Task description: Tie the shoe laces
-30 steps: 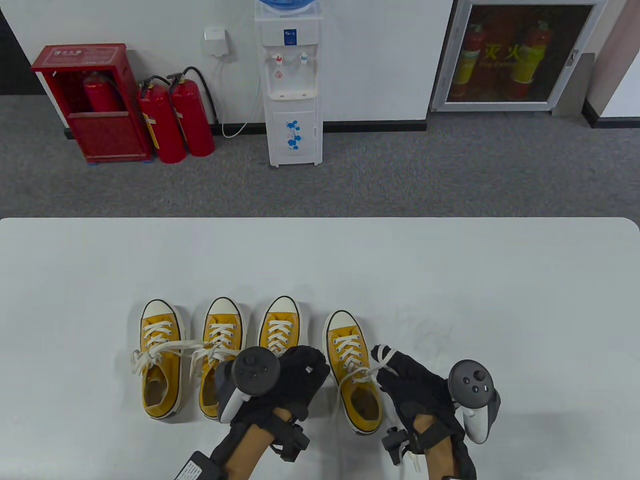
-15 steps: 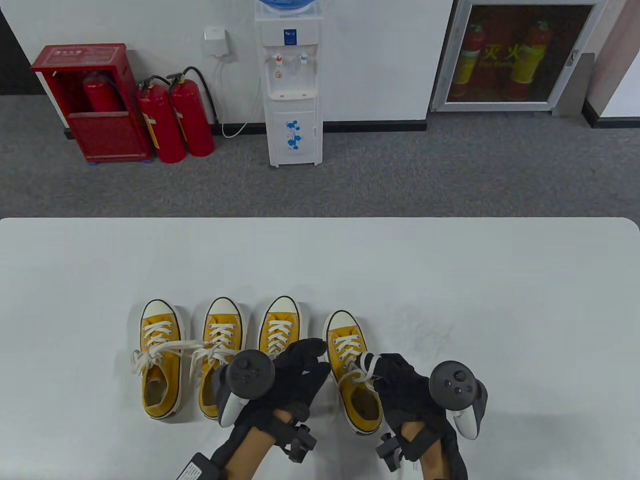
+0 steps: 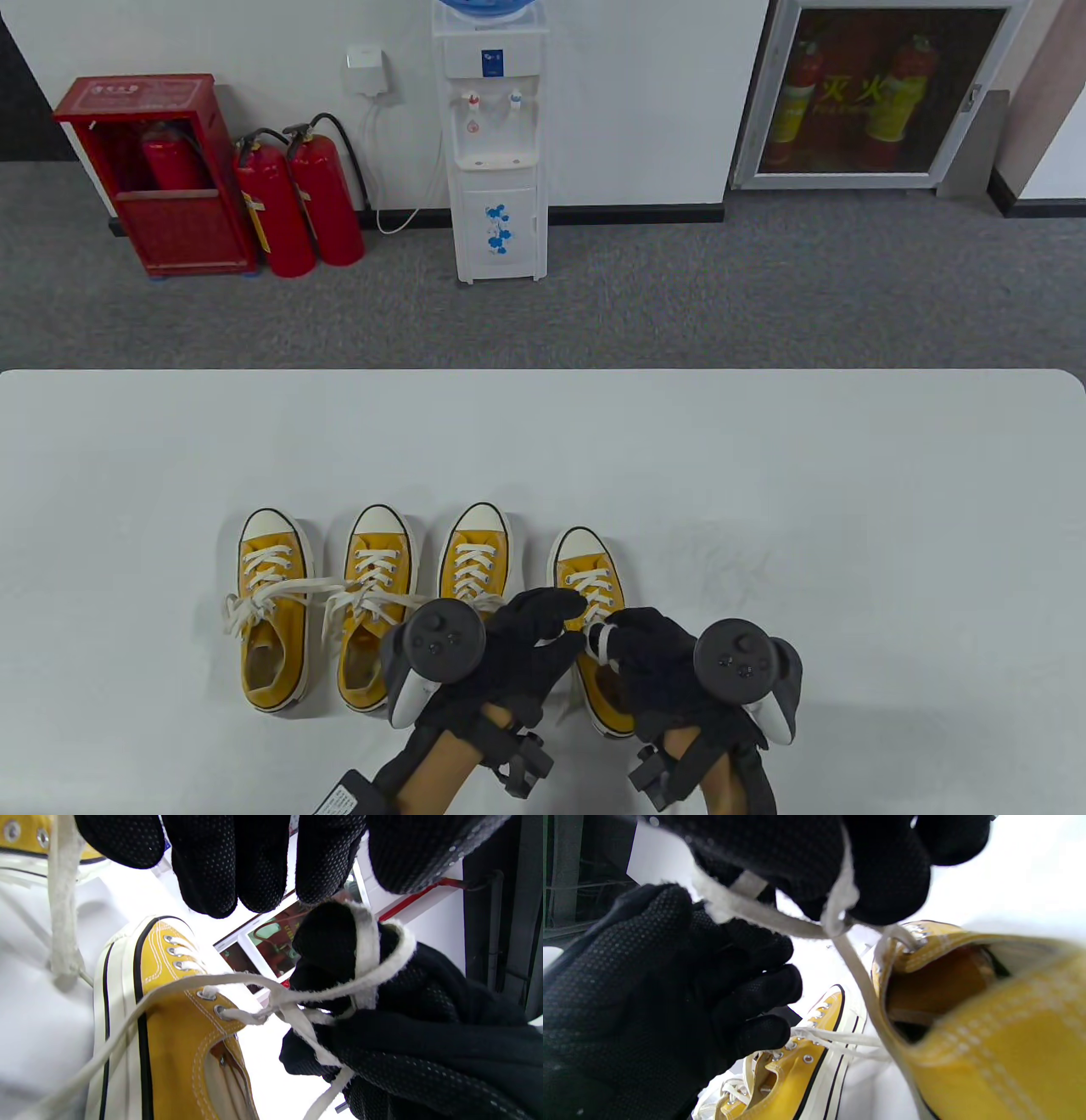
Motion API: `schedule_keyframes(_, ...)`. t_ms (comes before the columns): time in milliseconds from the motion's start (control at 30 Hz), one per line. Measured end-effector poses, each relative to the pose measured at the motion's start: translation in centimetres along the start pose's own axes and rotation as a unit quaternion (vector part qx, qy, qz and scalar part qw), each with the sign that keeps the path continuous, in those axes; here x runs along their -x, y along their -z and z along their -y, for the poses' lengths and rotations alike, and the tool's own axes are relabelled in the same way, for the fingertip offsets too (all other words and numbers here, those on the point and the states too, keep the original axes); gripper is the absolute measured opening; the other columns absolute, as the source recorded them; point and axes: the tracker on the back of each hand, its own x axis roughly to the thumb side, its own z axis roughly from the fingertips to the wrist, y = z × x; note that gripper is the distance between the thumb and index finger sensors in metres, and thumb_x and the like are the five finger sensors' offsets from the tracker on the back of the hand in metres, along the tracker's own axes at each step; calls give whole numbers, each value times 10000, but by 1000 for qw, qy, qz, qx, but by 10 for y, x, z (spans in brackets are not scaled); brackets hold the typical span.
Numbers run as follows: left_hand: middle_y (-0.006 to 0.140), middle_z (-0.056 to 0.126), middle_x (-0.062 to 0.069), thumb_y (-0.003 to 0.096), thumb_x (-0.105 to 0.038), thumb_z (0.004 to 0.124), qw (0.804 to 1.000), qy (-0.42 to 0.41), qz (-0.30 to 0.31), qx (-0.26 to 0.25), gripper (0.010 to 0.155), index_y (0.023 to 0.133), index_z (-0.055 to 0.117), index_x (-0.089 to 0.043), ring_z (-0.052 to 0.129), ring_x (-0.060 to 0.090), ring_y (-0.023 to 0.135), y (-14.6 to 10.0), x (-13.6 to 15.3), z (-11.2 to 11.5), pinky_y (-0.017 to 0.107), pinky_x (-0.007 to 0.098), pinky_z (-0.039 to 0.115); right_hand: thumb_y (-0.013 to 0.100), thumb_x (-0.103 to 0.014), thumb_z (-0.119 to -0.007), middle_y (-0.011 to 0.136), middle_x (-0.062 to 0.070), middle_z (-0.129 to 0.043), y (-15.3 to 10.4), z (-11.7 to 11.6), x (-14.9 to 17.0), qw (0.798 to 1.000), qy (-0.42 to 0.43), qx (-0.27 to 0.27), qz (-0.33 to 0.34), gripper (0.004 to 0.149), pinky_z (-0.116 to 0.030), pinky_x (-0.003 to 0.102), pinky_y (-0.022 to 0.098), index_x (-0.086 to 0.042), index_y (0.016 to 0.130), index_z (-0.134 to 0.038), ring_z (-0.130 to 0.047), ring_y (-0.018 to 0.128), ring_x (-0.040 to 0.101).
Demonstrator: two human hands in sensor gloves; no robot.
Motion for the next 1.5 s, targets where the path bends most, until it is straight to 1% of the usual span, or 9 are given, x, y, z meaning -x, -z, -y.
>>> schedule_keyframes(233, 995, 880, 68, 465, -495, 852, 999, 42, 1, -2, 492, 903, 844, -270, 953, 352, 804, 0, -4, 4, 658, 662, 671, 415, -100, -805, 921, 61, -788, -1, -6, -10, 998, -53, -6, 12, 410, -579, 626, 638, -189, 785, -957, -890, 602, 279)
schedule_keyframes(433, 904, 953, 29, 453, -405, 886, 998, 61, 0, -33, 386, 812, 893, -265, 998, 322, 727, -1, -9, 3, 643, 644, 698, 414, -100, -808, 930, 58, -786, -1, -6, -10, 998, -63, -5, 11, 398, -578, 627, 638, -188, 762, -981, -893, 599, 277)
schedule_keyframes(500, 899, 953, 26, 456, -406, 879, 997, 63, -1, -32, 382, 811, 890, -266, 997, 320, 725, 0, -9, 3, 644, 645, 695, 414, -105, -809, 934, 60, -784, -1, -5, -9, 998, -58, -7, 10, 399, -579, 627, 637, -193, 763, -980, -893, 599, 276)
schedule_keyframes(667, 903, 947, 29, 465, -425, 860, 993, 102, -13, -62, 385, 817, 885, -273, 988, 323, 736, 0, -6, -8, 649, 651, 681, 412, -120, -813, 981, 68, -731, -1, 3, -5, 999, -34, -3, -3, 430, -585, 622, 636, -200, 813, -945, -897, 592, 264)
schedule_keyframes(833, 911, 939, 54, 468, -420, 858, 987, 135, -32, -75, 383, 819, 882, -270, 977, 340, 750, 1, 0, -18, 653, 664, 663, 411, -122, -810, 1052, 90, -613, -2, 15, 10, 999, 18, 8, -32, 433, -588, 614, 634, -176, 823, -932, -890, 591, 259)
schedule_keyframes(1033, 914, 935, 56, 470, -418, 855, 986, 132, -49, -88, 383, 821, 881, -266, 973, 348, 747, 0, 9, -32, 638, 645, 684, 415, -117, -805, 1043, 92, -627, -6, 31, 29, 994, 80, 45, -66, 436, -592, 610, 630, -168, 834, -914, -888, 586, 263)
schedule_keyframes(1200, 911, 936, 59, 470, -417, 856, 985, 129, -53, -96, 383, 821, 880, -267, 973, 351, 733, -1, 13, -39, 615, 630, 705, 418, -117, -803, 1027, 92, -652, -9, 40, 44, 988, 97, 73, -95, 437, -591, 609, 630, -172, 838, -912, -886, 584, 262)
schedule_keyframes(1400, 911, 936, 61, 469, -421, 855, 977, 176, -52, -112, 383, 819, 883, -268, 974, 345, 726, -4, 15, -47, 612, 625, 705, 421, -117, -801, 1018, 93, -663, -13, 46, 60, 981, 108, 89, -133, 441, -586, 609, 631, -158, 849, -900, -882, 585, 264)
schedule_keyframes(1500, 911, 936, 62, 470, -419, 857, 977, 172, -57, -114, 383, 820, 882, -267, 971, 342, 728, -5, 17, -51, 616, 628, 699, 420, -115, -801, 1010, 93, -671, -15, 50, 68, 977, 115, 104, -148, 442, -587, 608, 630, -154, 849, -899, -883, 581, 265)
